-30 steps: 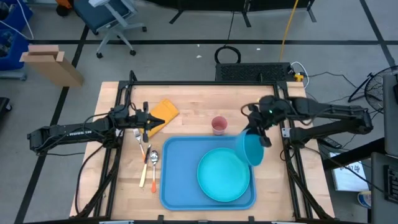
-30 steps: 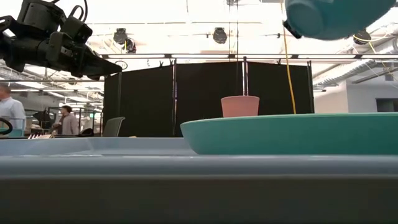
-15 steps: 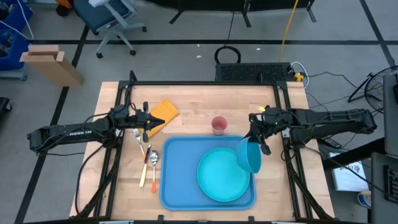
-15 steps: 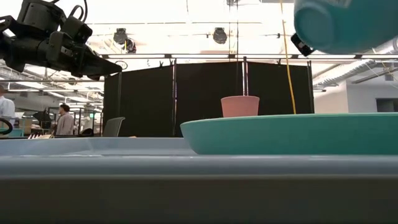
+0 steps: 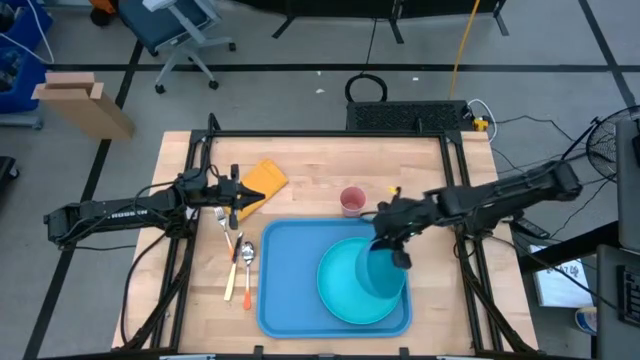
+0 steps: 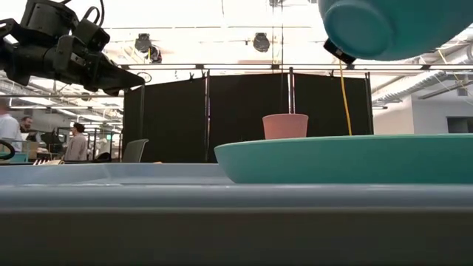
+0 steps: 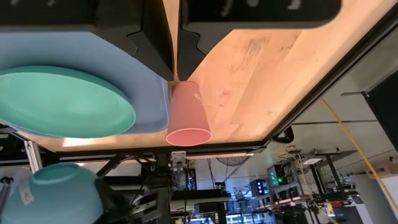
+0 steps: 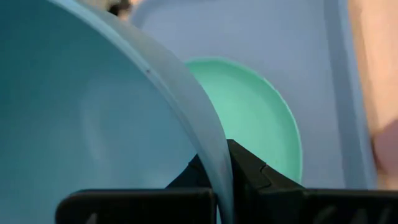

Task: Set up tray
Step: Put the blue bowl on top of the light blue plate on the blue tray

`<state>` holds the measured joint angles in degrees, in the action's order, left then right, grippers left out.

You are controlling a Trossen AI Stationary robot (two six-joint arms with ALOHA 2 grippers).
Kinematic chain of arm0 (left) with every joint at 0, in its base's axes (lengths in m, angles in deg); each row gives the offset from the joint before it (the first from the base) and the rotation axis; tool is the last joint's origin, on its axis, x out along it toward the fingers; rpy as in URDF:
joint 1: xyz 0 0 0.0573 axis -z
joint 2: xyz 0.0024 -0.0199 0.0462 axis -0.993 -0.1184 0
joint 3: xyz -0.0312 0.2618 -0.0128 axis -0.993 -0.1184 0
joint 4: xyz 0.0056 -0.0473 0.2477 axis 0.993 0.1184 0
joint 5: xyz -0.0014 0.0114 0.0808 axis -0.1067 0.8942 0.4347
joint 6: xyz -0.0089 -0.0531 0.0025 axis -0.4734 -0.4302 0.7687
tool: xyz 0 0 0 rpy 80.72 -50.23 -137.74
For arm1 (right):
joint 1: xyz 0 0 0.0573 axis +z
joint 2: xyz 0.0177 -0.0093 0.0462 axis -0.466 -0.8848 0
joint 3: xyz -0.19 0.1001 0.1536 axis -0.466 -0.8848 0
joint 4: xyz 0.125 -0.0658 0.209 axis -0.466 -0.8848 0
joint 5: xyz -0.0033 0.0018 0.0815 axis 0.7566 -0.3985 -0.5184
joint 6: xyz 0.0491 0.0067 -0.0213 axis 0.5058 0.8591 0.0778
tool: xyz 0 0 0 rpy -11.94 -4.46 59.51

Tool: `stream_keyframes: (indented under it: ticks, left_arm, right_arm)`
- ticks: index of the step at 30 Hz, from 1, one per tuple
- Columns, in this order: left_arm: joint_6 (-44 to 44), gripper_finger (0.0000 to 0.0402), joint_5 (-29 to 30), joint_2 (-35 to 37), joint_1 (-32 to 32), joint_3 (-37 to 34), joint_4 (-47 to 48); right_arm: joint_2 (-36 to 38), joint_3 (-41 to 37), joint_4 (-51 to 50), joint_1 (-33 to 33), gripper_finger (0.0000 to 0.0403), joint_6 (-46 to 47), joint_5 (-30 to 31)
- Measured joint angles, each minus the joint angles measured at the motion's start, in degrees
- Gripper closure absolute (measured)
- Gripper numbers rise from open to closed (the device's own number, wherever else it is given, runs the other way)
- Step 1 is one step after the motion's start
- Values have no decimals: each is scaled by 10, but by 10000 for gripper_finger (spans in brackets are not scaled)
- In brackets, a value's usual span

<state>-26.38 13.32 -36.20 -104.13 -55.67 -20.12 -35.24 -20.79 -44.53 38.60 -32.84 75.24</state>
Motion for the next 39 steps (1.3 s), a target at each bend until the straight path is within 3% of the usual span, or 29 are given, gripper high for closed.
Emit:
stream_keyframes:
  ticks: [5,11,23,39]
  left_arm:
    - [0,378,0,0,0,0,1]
    - [0,378,0,0,0,0,4]
    - [0,378,0,0,0,0,4]
    - [0,378,0,0,0,0,8]
  right_arm:
    - [-94,136,-174,10,400,0,24]
    - [-188,223,-262,8,400,-14,16]
    - [-300,233,-214,3,400,-58,-40]
    - [-353,233,-185,-18,400,-41,-46]
